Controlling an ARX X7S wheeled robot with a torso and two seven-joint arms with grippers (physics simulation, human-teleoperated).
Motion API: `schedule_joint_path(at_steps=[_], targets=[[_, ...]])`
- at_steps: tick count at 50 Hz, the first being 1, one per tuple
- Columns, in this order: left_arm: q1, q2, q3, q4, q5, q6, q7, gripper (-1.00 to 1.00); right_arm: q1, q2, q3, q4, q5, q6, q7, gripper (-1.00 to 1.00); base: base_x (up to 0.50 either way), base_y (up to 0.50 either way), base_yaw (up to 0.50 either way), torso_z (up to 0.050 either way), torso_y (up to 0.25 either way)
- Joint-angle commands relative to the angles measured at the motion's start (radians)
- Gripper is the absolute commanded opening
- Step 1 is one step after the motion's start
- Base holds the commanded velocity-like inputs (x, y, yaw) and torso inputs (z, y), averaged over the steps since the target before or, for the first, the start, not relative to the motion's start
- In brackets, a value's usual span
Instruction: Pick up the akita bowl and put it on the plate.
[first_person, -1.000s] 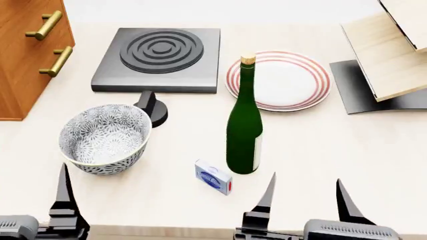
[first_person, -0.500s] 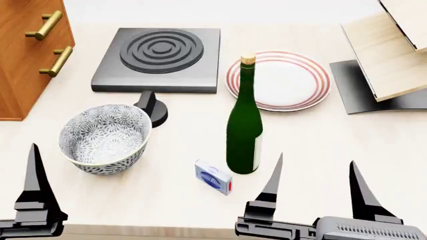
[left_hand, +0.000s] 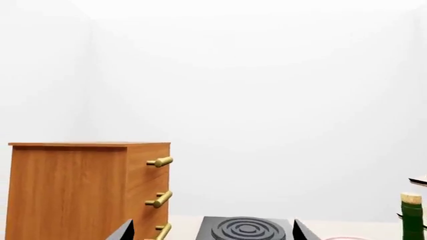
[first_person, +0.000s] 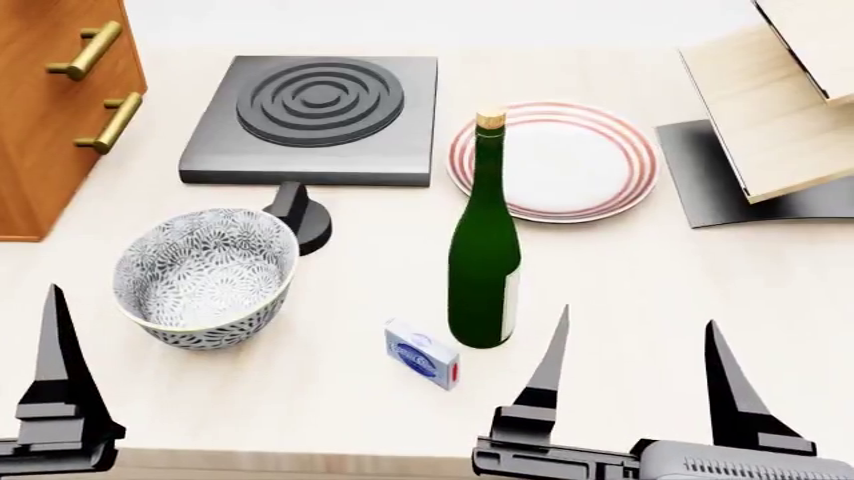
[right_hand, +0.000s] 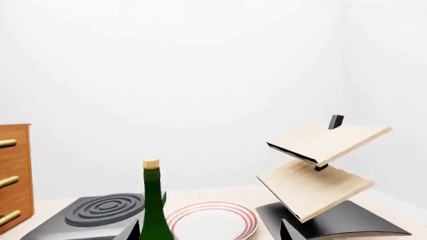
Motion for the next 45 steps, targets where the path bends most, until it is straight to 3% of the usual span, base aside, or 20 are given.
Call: schedule_joint_path(at_steps=[1,45], targets=[[-0.004,-0.003,0.001,-0.017,-0.005,0.008,-0.008,1.0,-0.001,0.006,-0.008,0.018,0.012,-0.011,0.002,1.0,0.0,-0.14,0.0,0.0,0.0],[-0.002,-0.022,0.011,-0.047,-0.034,0.035,-0.025,1.0,0.002,0.029,-0.057,0.035,-0.017,-0.028,0.048,1.0,0.0,-0.22,0.0,0.0,0.0]])
